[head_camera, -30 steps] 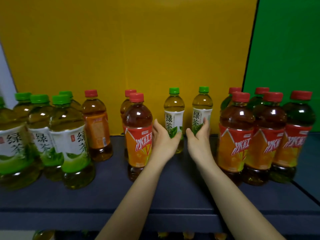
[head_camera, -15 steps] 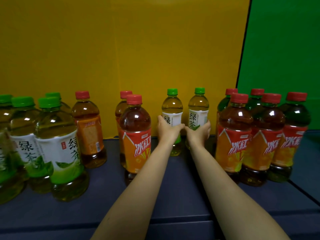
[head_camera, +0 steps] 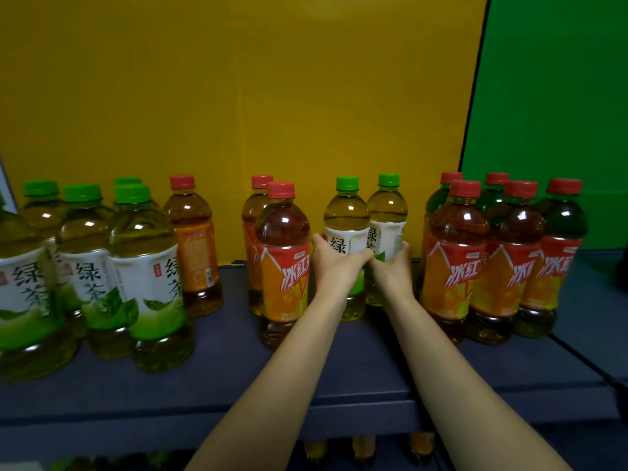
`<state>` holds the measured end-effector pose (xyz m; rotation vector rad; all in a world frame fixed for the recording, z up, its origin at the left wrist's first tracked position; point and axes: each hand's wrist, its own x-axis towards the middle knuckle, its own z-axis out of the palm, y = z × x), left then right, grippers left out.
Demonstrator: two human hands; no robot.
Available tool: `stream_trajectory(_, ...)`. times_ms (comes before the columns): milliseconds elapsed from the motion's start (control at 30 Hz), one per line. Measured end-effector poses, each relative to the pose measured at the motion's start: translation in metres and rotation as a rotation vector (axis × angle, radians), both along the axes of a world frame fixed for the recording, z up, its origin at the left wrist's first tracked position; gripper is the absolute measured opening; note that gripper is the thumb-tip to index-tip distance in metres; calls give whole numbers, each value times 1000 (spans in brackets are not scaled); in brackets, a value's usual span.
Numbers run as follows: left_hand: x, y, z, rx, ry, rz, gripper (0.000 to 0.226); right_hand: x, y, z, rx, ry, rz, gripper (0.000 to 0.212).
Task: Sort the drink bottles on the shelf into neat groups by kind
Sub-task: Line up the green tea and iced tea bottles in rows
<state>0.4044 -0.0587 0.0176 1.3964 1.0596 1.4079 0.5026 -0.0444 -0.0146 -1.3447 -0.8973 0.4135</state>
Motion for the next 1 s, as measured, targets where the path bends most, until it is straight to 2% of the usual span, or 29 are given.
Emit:
stream_trajectory(133,-11,-16,-6,80,13,-18,67,0,-15,-9,17,-42,40,53)
stream_trajectory(233,-19,-27,-11,126,28,-34,65,1,-22,-15,35,-73,76,63)
stream_trajectory(400,-31,-44,-15,179,64,-59,60,-5,-43,-16,61,-47,171,68)
stream_trajectory(533,-40,-60,-14,200,63,-94,69,-6,-57,-18,60,-47,233,76)
stream_trajectory(633,-45,-74,-14,223,46,-93,75,-13,-80,-13,79,-64,261,73)
stream_trajectory(767,-58,-102,-18,286,-25,-91,63,-25,-116,-7,120,-79,311,60)
stream_trajectory(900,-89,-130,-16,323,-106,-11,61,-49,-153,0,177,-94,306,75)
stream_trajectory(1000,-124,-146,-7,349,-105,90,56,-70,-171,10,215,-147,326,71)
